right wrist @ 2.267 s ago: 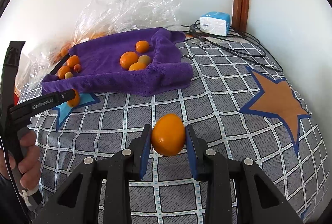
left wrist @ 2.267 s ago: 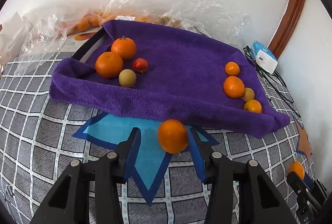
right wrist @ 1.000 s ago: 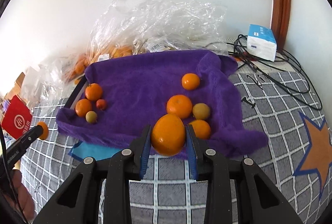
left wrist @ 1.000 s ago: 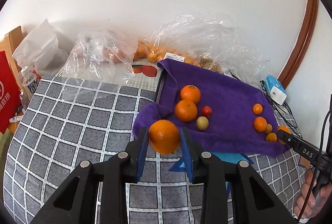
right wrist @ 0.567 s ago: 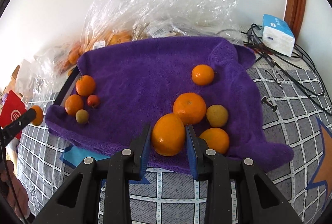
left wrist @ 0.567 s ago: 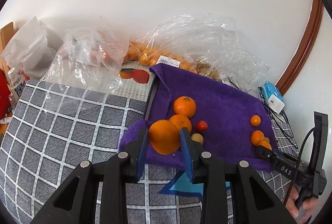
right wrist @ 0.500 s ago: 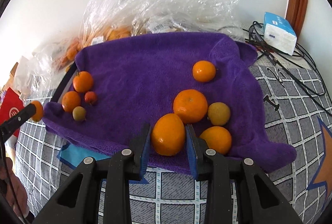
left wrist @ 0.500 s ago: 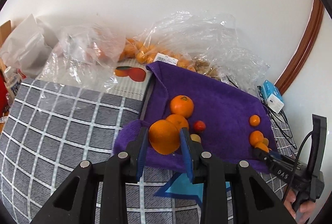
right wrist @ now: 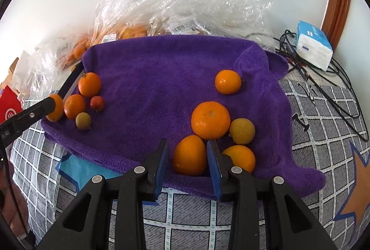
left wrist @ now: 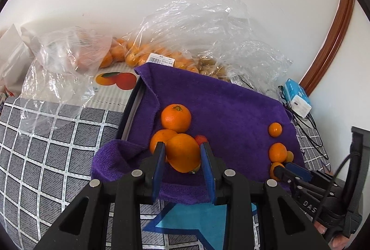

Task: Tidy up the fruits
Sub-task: 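Carry both oranges over the purple towel tray, then lower both oranges onto the towel and open both tools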

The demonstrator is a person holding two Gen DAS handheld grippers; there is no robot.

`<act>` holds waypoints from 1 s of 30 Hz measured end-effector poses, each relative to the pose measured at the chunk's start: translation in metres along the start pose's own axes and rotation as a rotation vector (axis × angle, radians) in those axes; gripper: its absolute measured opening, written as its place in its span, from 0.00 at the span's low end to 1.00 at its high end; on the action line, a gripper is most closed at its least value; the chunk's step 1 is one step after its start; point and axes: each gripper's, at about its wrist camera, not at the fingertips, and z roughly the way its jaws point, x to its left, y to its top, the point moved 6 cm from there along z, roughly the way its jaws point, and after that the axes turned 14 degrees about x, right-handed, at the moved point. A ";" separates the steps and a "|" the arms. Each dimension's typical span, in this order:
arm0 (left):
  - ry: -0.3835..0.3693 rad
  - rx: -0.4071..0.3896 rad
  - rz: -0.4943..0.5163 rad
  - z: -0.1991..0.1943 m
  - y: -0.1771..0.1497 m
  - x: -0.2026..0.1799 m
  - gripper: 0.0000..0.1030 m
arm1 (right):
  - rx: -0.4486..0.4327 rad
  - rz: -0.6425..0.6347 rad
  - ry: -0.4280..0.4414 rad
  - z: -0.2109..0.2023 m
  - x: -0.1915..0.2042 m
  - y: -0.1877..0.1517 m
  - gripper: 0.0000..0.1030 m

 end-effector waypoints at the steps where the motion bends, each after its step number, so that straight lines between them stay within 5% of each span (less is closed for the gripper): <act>1: -0.002 0.004 0.001 0.002 0.000 -0.001 0.29 | -0.012 -0.006 -0.003 -0.005 0.000 -0.001 0.34; 12: -0.034 0.053 0.047 0.021 -0.001 -0.033 0.29 | -0.115 0.021 -0.027 -0.039 -0.021 -0.009 0.35; 30: 0.030 0.142 0.052 0.051 -0.011 -0.043 0.29 | -0.079 0.041 -0.084 -0.022 -0.031 -0.020 0.35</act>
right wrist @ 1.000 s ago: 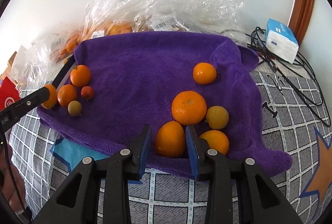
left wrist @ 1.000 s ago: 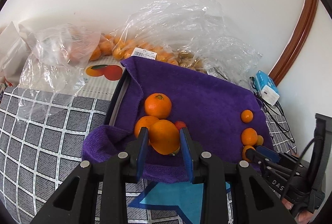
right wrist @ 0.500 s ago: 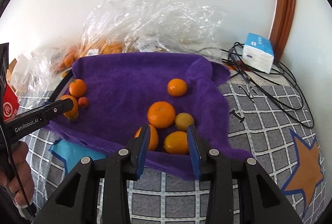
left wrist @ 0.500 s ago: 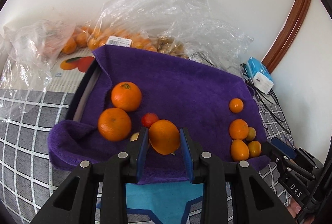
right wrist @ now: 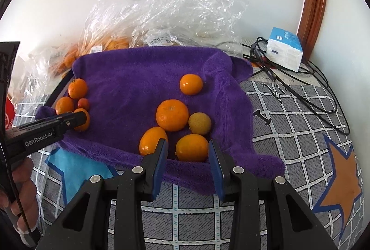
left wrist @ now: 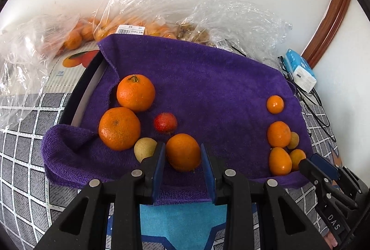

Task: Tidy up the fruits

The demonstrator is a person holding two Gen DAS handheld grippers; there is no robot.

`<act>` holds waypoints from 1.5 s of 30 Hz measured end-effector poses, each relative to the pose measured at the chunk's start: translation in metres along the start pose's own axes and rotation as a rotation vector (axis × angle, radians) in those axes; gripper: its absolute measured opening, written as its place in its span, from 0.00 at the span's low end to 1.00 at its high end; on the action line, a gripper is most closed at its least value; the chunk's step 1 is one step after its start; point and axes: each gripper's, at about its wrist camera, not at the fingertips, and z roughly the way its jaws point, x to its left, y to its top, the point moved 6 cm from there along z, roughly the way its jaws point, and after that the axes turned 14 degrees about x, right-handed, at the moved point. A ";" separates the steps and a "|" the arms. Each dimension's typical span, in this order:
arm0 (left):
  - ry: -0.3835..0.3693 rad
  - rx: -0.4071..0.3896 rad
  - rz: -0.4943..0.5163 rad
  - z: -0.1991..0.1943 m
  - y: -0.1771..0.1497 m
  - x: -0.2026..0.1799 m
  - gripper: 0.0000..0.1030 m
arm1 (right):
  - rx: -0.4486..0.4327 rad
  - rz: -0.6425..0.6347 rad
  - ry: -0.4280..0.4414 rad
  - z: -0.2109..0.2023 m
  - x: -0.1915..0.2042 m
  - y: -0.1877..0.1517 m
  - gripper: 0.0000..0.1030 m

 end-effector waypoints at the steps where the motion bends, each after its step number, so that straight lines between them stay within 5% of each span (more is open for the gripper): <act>1: -0.001 0.004 -0.002 -0.001 -0.001 0.001 0.29 | 0.000 -0.002 -0.003 0.000 0.000 -0.001 0.35; 15: 0.052 -0.150 0.001 -0.087 -0.041 0.018 0.59 | -0.049 0.023 -0.014 -0.059 0.005 -0.022 0.35; 19: 0.123 -0.198 -0.003 -0.116 -0.062 0.021 0.60 | -0.079 0.044 -0.026 -0.089 0.003 -0.034 0.35; 27: 0.129 -0.281 -0.008 -0.169 -0.107 0.014 0.62 | -0.132 0.033 0.001 -0.142 0.004 -0.069 0.39; 31: 0.127 -0.308 -0.012 -0.188 -0.126 0.011 0.74 | -0.205 0.032 0.011 -0.168 0.003 -0.089 0.66; 34: 0.139 -0.323 0.014 -0.201 -0.138 0.004 0.76 | -0.254 0.026 0.011 -0.188 0.002 -0.105 0.77; 40: 0.170 -0.361 0.040 -0.220 -0.160 -0.009 0.84 | -0.293 0.035 -0.005 -0.213 -0.004 -0.125 0.92; 45: 0.170 -0.371 0.041 -0.228 -0.171 -0.013 0.89 | -0.283 0.046 0.010 -0.220 -0.008 -0.136 0.94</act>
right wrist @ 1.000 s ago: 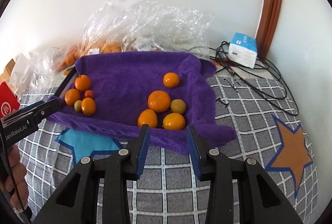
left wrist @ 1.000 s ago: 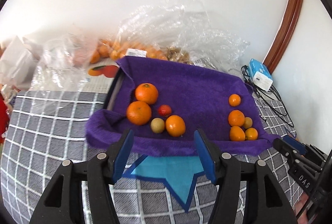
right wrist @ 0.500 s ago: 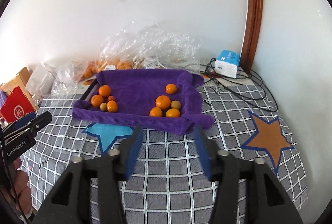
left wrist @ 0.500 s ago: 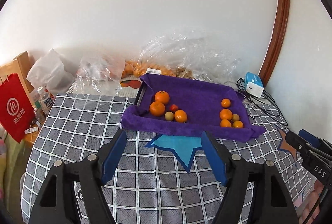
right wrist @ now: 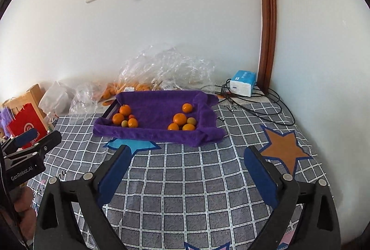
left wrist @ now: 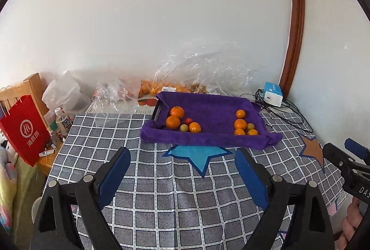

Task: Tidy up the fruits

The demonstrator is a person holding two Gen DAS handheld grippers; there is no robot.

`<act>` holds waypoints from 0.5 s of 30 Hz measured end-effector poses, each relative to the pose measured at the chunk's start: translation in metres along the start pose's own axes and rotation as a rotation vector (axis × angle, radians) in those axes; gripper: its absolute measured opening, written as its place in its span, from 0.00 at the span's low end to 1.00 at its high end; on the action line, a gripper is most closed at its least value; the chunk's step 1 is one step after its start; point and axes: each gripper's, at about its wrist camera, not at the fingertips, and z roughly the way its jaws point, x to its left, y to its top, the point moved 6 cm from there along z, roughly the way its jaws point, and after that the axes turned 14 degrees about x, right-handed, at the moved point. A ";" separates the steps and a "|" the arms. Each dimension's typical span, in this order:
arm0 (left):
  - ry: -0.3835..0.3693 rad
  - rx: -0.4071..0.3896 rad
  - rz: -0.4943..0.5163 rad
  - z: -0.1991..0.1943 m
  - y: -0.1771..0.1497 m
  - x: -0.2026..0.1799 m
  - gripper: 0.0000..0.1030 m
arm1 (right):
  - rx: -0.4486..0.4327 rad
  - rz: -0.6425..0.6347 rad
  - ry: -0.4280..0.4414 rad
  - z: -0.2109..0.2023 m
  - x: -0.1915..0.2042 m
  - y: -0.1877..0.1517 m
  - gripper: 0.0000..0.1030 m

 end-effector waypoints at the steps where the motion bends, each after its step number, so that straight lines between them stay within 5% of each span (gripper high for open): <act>1: 0.000 -0.004 -0.001 -0.002 -0.001 0.000 0.89 | 0.001 0.005 -0.004 -0.001 -0.001 -0.001 0.95; 15: 0.014 -0.005 -0.009 -0.007 -0.003 -0.001 0.90 | 0.015 0.034 -0.022 -0.002 -0.010 -0.007 0.95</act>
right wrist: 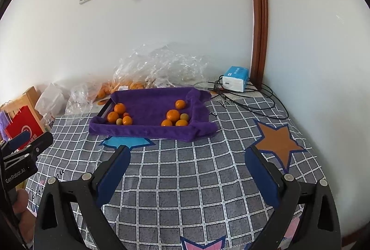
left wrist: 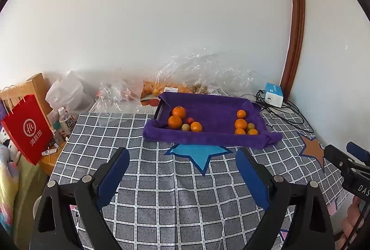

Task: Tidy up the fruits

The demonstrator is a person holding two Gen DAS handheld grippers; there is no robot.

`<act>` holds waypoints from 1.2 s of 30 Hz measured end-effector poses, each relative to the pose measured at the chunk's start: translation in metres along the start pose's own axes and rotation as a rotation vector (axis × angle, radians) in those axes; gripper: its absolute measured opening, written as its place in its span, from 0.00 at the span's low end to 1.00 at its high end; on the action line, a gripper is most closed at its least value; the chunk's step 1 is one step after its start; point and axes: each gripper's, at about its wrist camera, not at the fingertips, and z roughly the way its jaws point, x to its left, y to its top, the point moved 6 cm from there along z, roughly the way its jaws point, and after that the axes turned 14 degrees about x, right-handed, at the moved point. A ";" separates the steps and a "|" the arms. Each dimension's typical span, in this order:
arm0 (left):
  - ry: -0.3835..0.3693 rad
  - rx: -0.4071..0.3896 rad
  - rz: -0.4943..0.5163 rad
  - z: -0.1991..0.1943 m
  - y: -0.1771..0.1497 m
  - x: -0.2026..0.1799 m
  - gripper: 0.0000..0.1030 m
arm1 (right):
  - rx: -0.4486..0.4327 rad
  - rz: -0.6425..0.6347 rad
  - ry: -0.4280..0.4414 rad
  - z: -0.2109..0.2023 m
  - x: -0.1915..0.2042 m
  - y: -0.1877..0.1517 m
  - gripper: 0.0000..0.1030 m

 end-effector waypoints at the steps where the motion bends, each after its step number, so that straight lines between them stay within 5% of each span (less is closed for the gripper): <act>1: -0.002 0.000 -0.001 0.000 0.000 0.000 0.90 | 0.002 0.000 -0.001 0.000 -0.001 0.000 0.95; 36: -0.008 -0.017 -0.002 -0.014 -0.001 -0.005 0.91 | -0.018 -0.016 -0.037 -0.011 0.002 -0.005 0.95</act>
